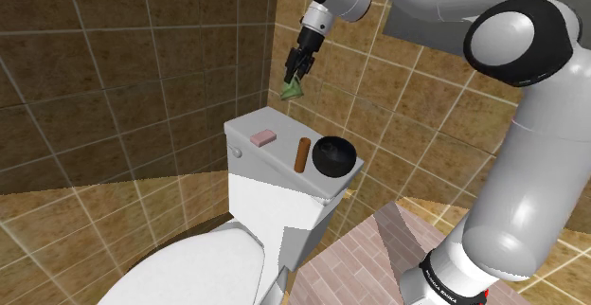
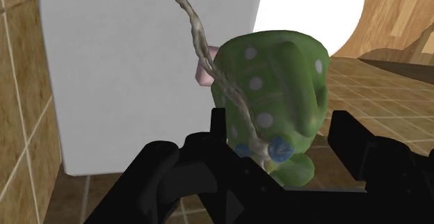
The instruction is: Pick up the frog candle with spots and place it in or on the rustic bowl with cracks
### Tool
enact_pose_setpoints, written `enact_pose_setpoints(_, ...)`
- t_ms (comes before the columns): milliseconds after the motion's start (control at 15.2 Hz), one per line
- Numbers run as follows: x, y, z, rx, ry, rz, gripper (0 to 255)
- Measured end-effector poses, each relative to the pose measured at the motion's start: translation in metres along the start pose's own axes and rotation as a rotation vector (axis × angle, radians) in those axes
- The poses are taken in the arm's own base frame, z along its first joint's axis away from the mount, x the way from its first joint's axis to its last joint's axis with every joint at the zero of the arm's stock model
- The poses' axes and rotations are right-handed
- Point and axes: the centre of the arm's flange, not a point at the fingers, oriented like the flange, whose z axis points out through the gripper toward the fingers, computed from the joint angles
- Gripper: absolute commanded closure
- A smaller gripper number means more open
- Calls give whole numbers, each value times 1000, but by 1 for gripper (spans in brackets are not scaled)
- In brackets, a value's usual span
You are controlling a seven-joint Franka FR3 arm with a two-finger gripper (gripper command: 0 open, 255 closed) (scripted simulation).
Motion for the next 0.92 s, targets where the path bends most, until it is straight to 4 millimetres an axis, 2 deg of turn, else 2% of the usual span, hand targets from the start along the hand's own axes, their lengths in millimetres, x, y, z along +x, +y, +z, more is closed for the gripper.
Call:
enact_pose_setpoints(528,-105,-25,-13,0,0,0,255)
enact_pose_setpoints(924,-176,-41,-27,0,0,0,255)
